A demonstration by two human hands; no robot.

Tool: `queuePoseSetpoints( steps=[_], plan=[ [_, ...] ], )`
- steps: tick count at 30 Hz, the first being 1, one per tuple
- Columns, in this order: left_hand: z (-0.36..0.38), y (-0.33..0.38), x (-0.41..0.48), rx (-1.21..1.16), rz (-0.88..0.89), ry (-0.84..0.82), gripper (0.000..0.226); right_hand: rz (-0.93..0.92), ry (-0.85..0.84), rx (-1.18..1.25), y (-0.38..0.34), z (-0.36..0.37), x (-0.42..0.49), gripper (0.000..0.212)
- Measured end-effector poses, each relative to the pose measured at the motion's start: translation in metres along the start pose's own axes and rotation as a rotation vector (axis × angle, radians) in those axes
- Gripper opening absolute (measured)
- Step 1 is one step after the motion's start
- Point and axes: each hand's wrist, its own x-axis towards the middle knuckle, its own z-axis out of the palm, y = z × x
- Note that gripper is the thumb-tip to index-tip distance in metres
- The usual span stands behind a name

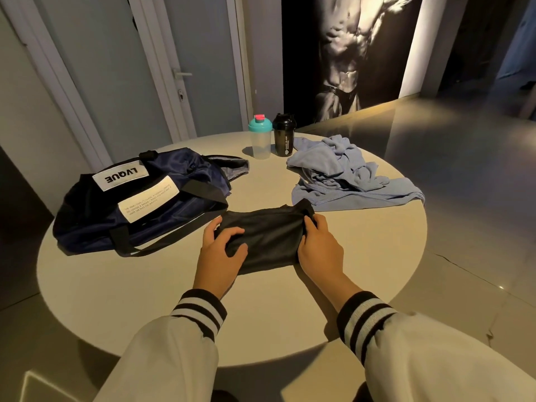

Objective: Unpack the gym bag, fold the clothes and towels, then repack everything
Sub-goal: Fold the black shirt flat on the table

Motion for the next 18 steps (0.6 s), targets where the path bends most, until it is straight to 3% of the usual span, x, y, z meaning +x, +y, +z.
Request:
queuePoseSetpoints(
  steps=[6,12,18],
  plan=[
    [0.006,-0.003,0.007,0.187,-0.038,0.142,0.013,0.037,0.018,-0.037,-0.001,0.002,-0.003,0.050],
    [0.013,0.006,-0.008,0.185,-0.034,-0.009,0.026,0.035,0.039,-0.006,-0.001,-0.001,-0.008,0.046],
    [0.015,-0.004,-0.006,0.167,-0.019,0.039,0.027,0.007,-0.033,0.063,-0.006,-0.004,-0.009,0.052]
  ],
)
